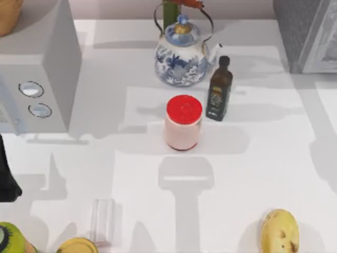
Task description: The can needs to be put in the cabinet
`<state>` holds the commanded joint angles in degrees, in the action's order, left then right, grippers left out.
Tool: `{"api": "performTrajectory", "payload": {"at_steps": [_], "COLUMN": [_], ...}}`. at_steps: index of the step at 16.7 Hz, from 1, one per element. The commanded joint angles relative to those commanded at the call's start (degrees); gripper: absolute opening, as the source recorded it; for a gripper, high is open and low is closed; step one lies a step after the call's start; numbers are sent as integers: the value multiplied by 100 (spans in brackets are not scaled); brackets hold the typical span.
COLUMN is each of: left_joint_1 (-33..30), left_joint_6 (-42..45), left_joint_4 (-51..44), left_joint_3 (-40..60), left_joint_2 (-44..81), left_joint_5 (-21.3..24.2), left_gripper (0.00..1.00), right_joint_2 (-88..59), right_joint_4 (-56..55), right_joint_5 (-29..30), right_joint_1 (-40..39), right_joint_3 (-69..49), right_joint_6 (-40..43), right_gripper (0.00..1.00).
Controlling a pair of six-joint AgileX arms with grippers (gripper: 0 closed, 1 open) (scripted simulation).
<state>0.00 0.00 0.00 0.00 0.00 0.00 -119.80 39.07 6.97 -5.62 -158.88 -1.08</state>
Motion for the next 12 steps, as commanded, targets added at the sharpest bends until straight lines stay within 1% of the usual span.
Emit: {"api": "performTrajectory", "payload": {"at_steps": [10, 11, 12], "left_joint_1": [0, 0, 0], "left_joint_6": [0, 0, 0], "left_joint_4": [0, 0, 0], "left_joint_3": [0, 0, 0], "left_joint_2": [0, 0, 0], "left_joint_5": [0, 0, 0], "left_gripper": [100, 100, 100], "right_joint_2": [0, 0, 0], "right_joint_4": [0, 0, 0], "right_joint_5": [0, 0, 0], "right_joint_1": [0, 0, 0], "right_joint_3": [0, 0, 0], "right_joint_6": [0, 0, 0], "right_gripper": [98, 100, 100]}}
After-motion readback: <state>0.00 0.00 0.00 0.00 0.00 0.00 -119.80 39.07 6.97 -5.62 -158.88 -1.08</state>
